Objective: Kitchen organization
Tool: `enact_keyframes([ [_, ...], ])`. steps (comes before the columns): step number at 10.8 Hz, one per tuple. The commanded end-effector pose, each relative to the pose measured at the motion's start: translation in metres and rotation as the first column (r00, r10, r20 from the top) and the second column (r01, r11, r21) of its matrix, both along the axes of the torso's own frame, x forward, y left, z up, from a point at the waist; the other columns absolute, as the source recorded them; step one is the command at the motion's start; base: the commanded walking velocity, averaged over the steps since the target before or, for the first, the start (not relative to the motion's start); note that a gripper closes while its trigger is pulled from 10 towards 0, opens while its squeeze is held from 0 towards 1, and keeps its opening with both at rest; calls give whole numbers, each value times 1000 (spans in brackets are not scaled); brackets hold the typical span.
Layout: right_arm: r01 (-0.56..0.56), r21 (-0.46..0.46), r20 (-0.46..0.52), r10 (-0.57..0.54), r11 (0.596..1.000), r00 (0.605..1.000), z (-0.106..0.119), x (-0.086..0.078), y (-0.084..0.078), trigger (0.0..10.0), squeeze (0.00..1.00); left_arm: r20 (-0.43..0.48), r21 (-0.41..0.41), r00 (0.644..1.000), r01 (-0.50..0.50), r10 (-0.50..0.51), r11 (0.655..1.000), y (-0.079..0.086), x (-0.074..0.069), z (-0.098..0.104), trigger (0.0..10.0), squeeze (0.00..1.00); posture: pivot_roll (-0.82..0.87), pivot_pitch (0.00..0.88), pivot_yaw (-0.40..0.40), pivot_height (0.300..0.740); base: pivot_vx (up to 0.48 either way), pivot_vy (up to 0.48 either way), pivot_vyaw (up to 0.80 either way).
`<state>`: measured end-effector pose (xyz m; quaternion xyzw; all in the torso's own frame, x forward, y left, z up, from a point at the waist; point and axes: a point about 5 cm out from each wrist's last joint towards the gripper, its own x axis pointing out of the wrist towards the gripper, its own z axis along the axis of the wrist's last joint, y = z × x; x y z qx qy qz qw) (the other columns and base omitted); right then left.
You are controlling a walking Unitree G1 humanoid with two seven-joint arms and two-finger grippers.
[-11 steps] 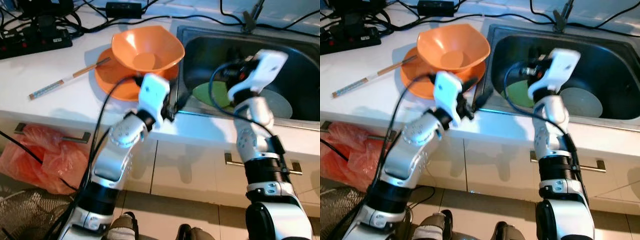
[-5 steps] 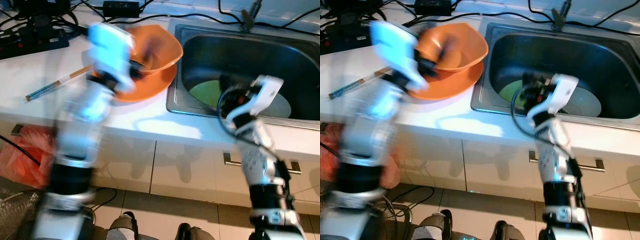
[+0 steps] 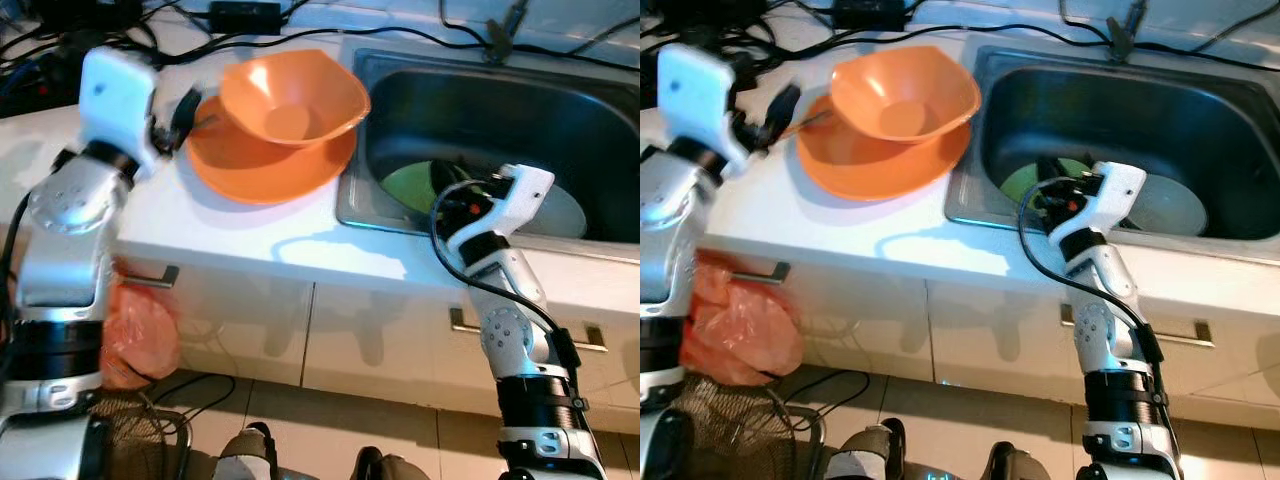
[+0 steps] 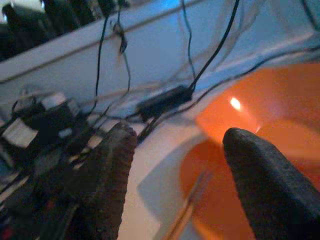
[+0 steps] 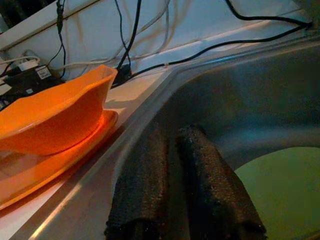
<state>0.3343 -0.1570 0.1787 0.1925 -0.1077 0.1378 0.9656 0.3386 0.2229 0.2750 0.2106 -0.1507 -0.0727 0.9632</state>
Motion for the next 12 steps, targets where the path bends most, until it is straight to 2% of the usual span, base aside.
enact_keyframes([
  [1, -4, 8, -39, 4, 1000, 999, -8, -3, 0, 10000, 0, -32, 21, 999, -24, 25, 999, 7, 1, -4, 10000, 1000, 220, 170, -20, 740, 0, 0, 0],
  [2, -4, 7, -45, 5, 1000, 999, -9, -4, 1, 10000, 0, -116, 72, 992, -51, 59, 996, 20, 2, -17, 10000, 0, 222, 163, -21, 740, 0, 0, 0],
  [4, -8, 9, -42, 8, 1000, 999, -8, -3, 3, 10000, 0, -172, 86, 984, -23, 37, 996, 25, 2, -22, 10000, 0, 224, 158, -21, 740, 0, 0, 0],
  [5, -12, 10, -42, 13, 1000, 999, -7, -3, 4, 10000, 0, -219, 120, 975, -21, 47, 993, 32, 3, -26, 10000, 0, 225, 159, -21, 740, 0, 0, 0],
  [8, -12, 13, -43, 12, 1000, 999, -7, -3, 5, 10000, 0, -272, 132, 959, -43, 78, 990, 43, 10, -30, 10000, 0, 219, 168, -20, 740, 0, 0, 0],
  [12, -6, 15, -44, 6, 1000, 999, -6, -2, 4, 10000, 0, -347, 175, 934, -22, 82, 984, 54, 18, -31, 10000, 0, 222, 172, -17, 740, 0, 0, 0],
])
